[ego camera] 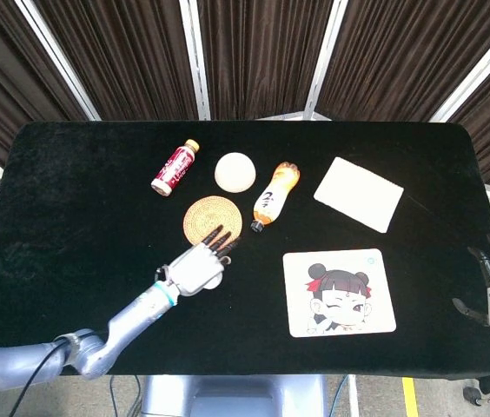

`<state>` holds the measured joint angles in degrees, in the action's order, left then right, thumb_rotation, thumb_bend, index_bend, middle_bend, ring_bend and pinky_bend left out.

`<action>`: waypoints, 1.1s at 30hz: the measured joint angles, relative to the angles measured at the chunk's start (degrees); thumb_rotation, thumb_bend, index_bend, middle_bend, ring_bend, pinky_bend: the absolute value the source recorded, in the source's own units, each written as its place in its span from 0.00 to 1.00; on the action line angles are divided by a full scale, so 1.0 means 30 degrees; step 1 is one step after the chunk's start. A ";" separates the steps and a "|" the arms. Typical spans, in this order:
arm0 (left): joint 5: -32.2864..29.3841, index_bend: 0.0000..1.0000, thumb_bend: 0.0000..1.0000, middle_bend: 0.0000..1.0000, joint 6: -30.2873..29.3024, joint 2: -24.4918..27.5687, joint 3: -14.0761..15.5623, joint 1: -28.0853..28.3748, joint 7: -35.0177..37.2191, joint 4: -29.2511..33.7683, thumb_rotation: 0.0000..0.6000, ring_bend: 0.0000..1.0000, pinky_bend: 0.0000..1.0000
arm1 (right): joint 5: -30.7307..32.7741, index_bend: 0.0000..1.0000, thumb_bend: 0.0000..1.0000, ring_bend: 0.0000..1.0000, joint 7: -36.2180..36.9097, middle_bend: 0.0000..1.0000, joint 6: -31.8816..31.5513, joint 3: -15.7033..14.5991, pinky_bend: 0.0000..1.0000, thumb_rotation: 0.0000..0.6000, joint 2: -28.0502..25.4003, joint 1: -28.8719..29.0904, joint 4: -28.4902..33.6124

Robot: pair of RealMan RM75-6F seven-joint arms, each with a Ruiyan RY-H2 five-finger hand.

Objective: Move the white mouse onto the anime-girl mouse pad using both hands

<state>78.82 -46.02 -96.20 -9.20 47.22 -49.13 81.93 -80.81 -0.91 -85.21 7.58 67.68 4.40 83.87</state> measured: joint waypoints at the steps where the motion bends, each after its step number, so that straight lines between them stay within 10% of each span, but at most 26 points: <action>1: -0.0089 0.60 0.22 0.00 0.0120 -0.0259 -0.0045 0.0216 -0.0063 -0.0207 1.00 0.00 0.00 | 0.0084 0.16 0.04 0.00 0.0067 0.00 0.0061 0.0039 0.00 1.00 0.0001 0.0022 -0.0078; 13: -0.0807 0.58 0.22 0.00 0.0478 -0.2472 -0.0452 0.2038 -0.0366 -0.1615 1.00 0.00 0.00 | 0.0465 0.16 0.04 0.00 0.0177 0.00 0.0271 0.0150 0.00 1.00 0.0058 0.0040 -0.0376; 22: -0.1540 0.02 0.17 0.00 -0.0018 -0.3217 -0.0715 0.2688 -0.0603 -0.1809 1.00 0.00 0.00 | 0.0434 0.16 0.04 0.00 0.0143 0.00 0.0271 0.0144 0.00 1.00 0.0088 0.0070 -0.0342; 33: -0.1700 0.00 0.15 0.00 -0.1747 -0.2102 -0.0066 0.1962 -0.1053 -0.0160 1.00 0.00 0.00 | 0.0199 0.16 0.04 0.00 -0.0016 0.00 0.0152 -0.0013 0.00 1.00 0.0098 0.0021 -0.0293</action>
<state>73.72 -51.26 -102.50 -9.39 53.10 -52.29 81.45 -80.21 -0.95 -84.75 7.54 67.98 4.46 82.99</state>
